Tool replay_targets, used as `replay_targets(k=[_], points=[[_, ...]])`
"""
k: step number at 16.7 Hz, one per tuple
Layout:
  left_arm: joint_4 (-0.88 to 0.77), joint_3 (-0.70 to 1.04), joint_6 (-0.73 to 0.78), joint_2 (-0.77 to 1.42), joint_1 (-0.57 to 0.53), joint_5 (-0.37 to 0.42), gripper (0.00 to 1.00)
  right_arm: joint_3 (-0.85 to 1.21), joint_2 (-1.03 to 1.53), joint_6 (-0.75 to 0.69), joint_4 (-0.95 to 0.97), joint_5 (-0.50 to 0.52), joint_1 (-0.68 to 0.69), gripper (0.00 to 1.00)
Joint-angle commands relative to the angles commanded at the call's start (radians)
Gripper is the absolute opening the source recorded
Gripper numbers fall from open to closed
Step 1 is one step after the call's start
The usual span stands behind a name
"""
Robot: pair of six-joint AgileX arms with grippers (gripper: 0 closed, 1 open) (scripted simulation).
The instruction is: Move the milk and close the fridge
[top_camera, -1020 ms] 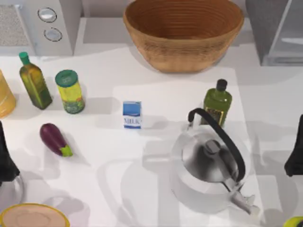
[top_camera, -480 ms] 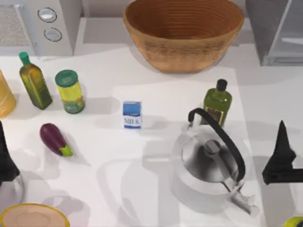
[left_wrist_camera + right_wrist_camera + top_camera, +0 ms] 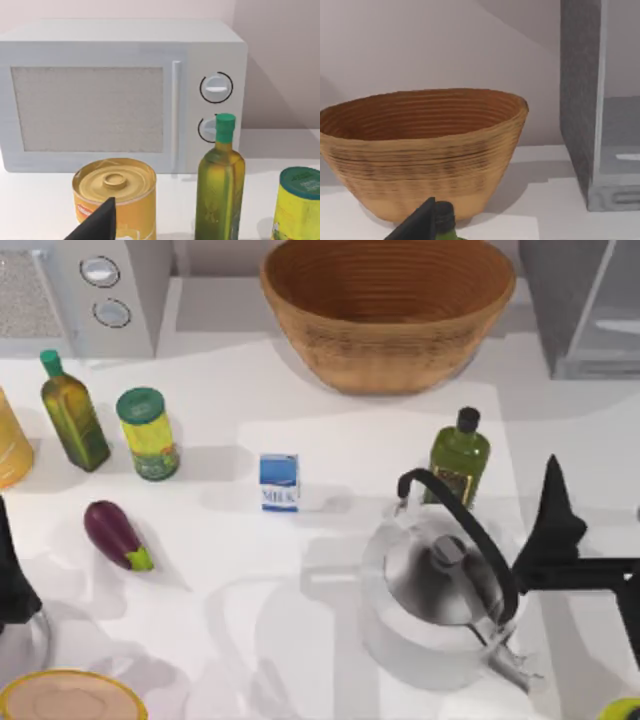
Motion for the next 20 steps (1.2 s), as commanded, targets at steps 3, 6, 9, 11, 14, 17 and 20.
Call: replay_targets(k=[3,6,9,11,14,17,20], points=[[0.0,0.0,0.0,0.0,0.0,0.0,1.0,0.222,0.189,0.064,0.031,0.02,0.057,1.0],[0.0,0.0,0.0,0.0,0.0,0.0,1.0,0.489,0.431,0.116,0.086,0.05,0.11,1.0],[0.0,0.0,0.0,0.0,0.0,0.0,1.0,0.701,0.707,0.137,0.162,0.087,0.151,1.0],[0.0,0.0,0.0,0.0,0.0,0.0,1.0,0.824,0.893,0.133,0.22,0.112,0.17,1.0],[0.0,0.0,0.0,0.0,0.0,0.0,1.0,0.963,1.158,0.099,0.315,0.152,0.177,1.0],[0.0,0.0,0.0,0.0,0.0,0.0,1.0,1.046,1.386,0.042,0.41,0.191,0.165,1.0],[0.0,0.0,0.0,0.0,0.0,0.0,1.0,1.079,1.548,-0.017,0.488,0.223,0.143,1.0]])
